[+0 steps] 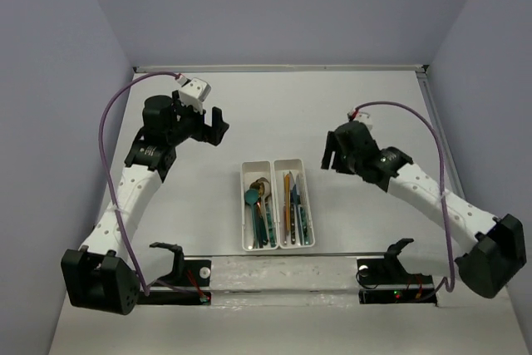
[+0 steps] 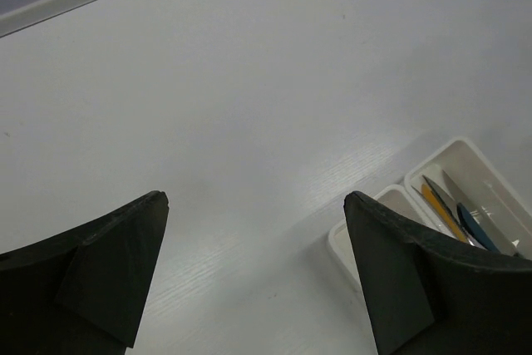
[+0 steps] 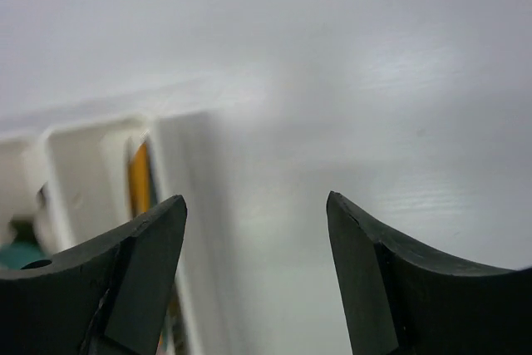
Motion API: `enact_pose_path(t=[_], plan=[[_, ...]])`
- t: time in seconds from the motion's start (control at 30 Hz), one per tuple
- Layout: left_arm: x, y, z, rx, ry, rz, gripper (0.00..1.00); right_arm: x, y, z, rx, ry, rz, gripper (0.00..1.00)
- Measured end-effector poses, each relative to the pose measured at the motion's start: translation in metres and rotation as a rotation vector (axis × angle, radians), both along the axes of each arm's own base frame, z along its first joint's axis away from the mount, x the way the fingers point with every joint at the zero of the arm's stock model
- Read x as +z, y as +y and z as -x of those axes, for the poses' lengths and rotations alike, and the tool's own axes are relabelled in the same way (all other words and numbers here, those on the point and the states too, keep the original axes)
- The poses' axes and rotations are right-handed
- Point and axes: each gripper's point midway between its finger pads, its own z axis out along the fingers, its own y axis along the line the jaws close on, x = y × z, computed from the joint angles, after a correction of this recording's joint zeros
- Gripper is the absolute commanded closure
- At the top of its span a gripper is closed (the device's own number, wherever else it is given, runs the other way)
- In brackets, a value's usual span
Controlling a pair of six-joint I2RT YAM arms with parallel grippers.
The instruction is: Sort the eating utensils into containers
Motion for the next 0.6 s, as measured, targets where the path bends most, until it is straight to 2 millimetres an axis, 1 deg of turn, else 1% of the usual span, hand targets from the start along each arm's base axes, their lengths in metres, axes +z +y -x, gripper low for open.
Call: enact_pose_path(t=[0.03,0.07,0.1,0.17,0.2,0.23,0.27,0.3,0.33,0.37,0.4,0.47,0.53,0.6], plan=[[-0.004,0.003,-0.003,0.014,0.005,-0.013,0.01,-0.004,-0.024,-0.019,-0.082,0.009,0.012,0.25],[-0.009,0.007,-0.007,0.03,0.014,-0.029,0.01,-0.013,-0.047,-0.039,-0.135,0.026,0.038,0.25],[-0.016,0.012,-0.012,0.051,0.026,-0.045,0.01,-0.023,-0.073,-0.058,-0.209,0.044,0.044,0.25],[-0.037,0.026,-0.021,0.095,0.067,-0.084,0.01,-0.037,-0.11,-0.078,-0.29,0.069,0.026,0.25],[-0.049,0.038,-0.025,0.123,0.087,-0.103,0.01,-0.046,-0.13,-0.084,-0.335,0.072,-0.005,0.24],[-0.065,0.051,-0.026,0.156,0.115,-0.128,0.01,-0.054,-0.151,-0.086,-0.387,0.069,-0.027,0.21],[-0.078,0.065,-0.026,0.188,0.143,-0.144,0.01,-0.06,-0.167,-0.084,-0.434,0.064,-0.029,0.2],[-0.096,0.082,-0.024,0.231,0.175,-0.164,0.01,-0.065,-0.176,-0.081,-0.459,0.062,-0.036,0.17],[-0.105,0.094,-0.023,0.264,0.19,-0.175,0.01,-0.072,-0.18,-0.075,-0.468,0.06,-0.044,0.16],[-0.12,0.112,-0.019,0.311,0.218,-0.196,0.01,-0.075,-0.178,-0.072,-0.46,0.058,-0.052,0.16],[-0.13,0.127,-0.016,0.354,0.232,-0.208,0.01,-0.077,-0.174,-0.071,-0.444,0.041,-0.066,0.16],[-0.148,0.15,-0.01,0.422,0.256,-0.234,0.01,-0.081,-0.167,-0.071,-0.412,0.018,-0.092,0.16],[-0.159,0.163,-0.006,0.464,0.26,-0.248,0.01,-0.084,-0.161,-0.073,-0.383,0.012,-0.107,0.16],[-0.164,0.166,-0.005,0.48,0.25,-0.251,0.01,-0.085,-0.159,-0.079,-0.37,0.001,-0.113,0.17]])
